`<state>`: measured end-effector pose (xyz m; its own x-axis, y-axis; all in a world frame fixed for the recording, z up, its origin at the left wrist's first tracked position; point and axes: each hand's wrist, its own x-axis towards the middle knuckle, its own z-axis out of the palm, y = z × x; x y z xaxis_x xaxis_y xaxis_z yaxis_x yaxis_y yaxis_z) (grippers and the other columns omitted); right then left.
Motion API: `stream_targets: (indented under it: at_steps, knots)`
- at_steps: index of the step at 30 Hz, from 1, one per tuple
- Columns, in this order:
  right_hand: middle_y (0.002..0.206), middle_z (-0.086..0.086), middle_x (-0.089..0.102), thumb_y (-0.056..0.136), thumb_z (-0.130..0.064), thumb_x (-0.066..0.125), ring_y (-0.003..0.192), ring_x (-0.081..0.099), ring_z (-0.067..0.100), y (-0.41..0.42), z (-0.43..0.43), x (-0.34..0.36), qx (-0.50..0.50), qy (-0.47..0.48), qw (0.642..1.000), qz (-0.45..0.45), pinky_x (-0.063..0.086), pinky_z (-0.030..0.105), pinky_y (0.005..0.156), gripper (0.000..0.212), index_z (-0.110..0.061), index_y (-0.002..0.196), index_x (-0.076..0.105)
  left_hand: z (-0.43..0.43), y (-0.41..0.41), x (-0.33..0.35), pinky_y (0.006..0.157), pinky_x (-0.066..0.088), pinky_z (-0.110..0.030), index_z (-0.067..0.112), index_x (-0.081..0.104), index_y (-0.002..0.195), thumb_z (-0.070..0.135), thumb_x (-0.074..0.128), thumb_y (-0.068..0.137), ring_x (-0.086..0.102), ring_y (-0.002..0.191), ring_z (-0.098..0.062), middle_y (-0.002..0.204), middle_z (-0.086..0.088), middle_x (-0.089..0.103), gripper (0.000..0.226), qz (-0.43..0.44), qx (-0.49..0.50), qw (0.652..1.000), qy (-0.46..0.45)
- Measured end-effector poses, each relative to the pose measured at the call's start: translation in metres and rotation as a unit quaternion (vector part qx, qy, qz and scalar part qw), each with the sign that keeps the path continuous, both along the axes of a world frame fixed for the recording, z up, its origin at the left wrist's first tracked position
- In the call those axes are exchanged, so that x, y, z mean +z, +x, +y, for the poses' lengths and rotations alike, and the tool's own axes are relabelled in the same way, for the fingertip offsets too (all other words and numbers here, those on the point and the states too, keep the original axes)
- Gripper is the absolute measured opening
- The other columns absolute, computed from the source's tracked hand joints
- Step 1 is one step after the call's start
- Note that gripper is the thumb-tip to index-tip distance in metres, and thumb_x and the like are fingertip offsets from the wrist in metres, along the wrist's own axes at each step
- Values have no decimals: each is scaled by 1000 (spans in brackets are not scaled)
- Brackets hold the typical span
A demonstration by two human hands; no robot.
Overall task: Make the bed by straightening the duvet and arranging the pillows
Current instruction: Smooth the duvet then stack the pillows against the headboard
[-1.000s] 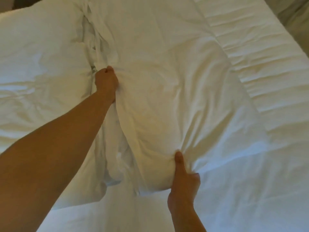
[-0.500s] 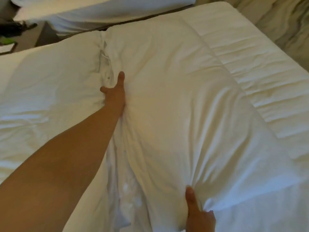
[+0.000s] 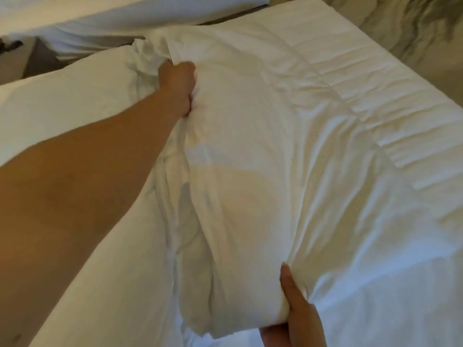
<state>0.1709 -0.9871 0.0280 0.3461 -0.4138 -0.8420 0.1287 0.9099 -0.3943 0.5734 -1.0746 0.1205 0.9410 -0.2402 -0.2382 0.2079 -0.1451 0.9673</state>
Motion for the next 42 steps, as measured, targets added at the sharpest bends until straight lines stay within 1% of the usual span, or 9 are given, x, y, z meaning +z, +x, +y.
stream_targets:
  at_steps: [5, 10, 14, 21, 26, 29, 32, 37, 42]
  knots:
    - [112, 25, 77, 70, -18, 78, 103, 75, 41, 42, 49, -5, -2, 66, 995, -79, 64, 53, 78, 58, 5, 122, 69, 39, 50, 20, 93, 56, -36, 6, 57, 139, 22, 61, 94, 67, 106, -22, 127, -13, 68, 49, -108, 40, 990, 82]
    - [74, 11, 74, 78, -23, 89, 52, 71, 27, 28, 68, -36, 73, -33, 994, 69, 50, 25, 36, 44, 3, 108, 69, 126, 38, -93, 99, 44, -33, 10, 37, 158, 26, 55, 103, 53, 133, -36, 153, -15, 48, 60, 29, 14, 971, 236]
    - [90, 6, 73, 87, -6, 78, 57, 74, 16, 23, 55, -44, 7, -54, 992, 115, 58, 31, 51, 13, -9, 95, 68, 131, 30, -114, 108, 42, -37, 19, 29, 160, 33, 47, 102, 50, 134, -36, 154, -12, 46, 62, -2, 3, 973, 232]
    - [123, 0, 77, 28, -62, 100, 109, 75, 22, 17, 82, -31, -15, -114, 989, 90, 60, 43, 93, 118, -24, 134, 67, 123, 0, -110, 117, 37, -53, 31, 12, 162, 61, 57, 85, 39, 144, -38, 163, -12, 30, 94, -12, 16, 977, 212]
    - [108, 16, 76, 54, -34, 94, 84, 74, 38, 9, 95, -11, 66, -22, 997, 18, 60, 37, 54, 90, -12, 135, 62, 122, -19, -117, 111, 44, -45, 33, 4, 162, 47, 71, 89, 51, 132, -38, 155, -16, 41, 100, 13, 17, 983, 185]
    - [104, 20, 72, 65, -19, 96, 81, 68, 34, -4, 82, -6, 148, -11, 986, 77, 56, 39, 70, 70, 5, 121, 62, 119, -20, -112, 101, 47, -38, 26, 17, 159, 24, 74, 89, 56, 122, -34, 148, -12, 48, 91, 42, 45, 990, 130]
    - [125, 29, 68, 34, -46, 103, 97, 68, 37, -21, 77, -24, 173, -65, 977, 108, 58, 33, 83, 122, 10, 133, 61, 129, -37, -116, 105, 48, -39, 25, 25, 158, 18, 74, 89, 56, 126, -30, 146, -7, 52, 85, 22, 46, 992, 114]
    - [110, 16, 79, 1, -47, 104, 93, 78, 35, -27, 83, -44, 116, -37, 991, 53, 64, 42, 68, 137, -4, 126, 68, 132, -62, -115, 114, 38, -40, 31, 8, 165, 34, 59, 100, 47, 139, -35, 158, -15, 41, 82, -21, 22, 971, 237]
    - [107, 10, 80, 21, -42, 107, 104, 73, 36, -31, 80, -47, 202, 45, 978, 24, 63, 48, 68, 110, -14, 121, 71, 101, -119, -87, 125, 6, -55, 30, -4, 165, 38, 45, 101, 2, 158, -35, 171, -19, -3, 80, -152, -40, 868, 470]
